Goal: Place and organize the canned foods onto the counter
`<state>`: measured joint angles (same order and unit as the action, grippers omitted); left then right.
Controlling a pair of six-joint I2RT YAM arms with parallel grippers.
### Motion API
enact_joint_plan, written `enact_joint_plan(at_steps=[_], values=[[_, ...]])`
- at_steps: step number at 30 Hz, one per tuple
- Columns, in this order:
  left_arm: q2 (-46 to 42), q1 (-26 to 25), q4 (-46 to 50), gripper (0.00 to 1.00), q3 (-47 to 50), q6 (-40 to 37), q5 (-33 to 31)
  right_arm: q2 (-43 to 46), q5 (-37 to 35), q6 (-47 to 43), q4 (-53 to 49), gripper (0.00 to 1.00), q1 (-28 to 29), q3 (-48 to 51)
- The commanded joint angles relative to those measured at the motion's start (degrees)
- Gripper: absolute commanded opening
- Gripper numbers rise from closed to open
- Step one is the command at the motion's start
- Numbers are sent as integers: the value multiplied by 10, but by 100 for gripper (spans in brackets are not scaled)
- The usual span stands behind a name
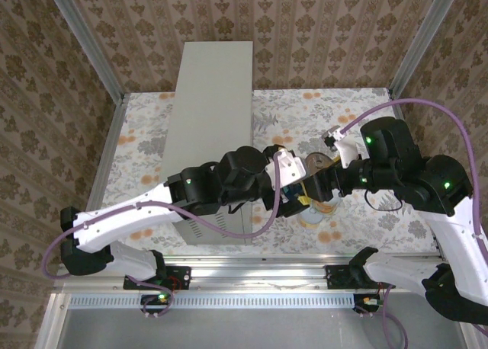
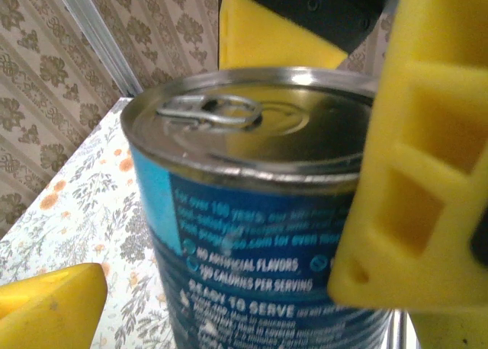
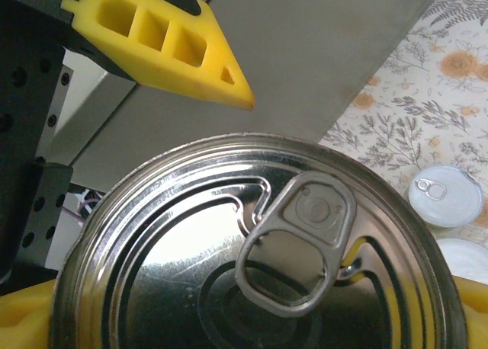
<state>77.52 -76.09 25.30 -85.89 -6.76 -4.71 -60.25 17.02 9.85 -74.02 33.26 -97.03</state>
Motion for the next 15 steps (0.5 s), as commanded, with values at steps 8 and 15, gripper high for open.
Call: enact_joint_plan(at_steps=[8,15], values=[[12,-3,-70,94,-4,-5,-9,17,75,53,128,42,1,-37],[4,-3,-74,71,-4,-9,-16,29,79,65,140,46,1,-37]])
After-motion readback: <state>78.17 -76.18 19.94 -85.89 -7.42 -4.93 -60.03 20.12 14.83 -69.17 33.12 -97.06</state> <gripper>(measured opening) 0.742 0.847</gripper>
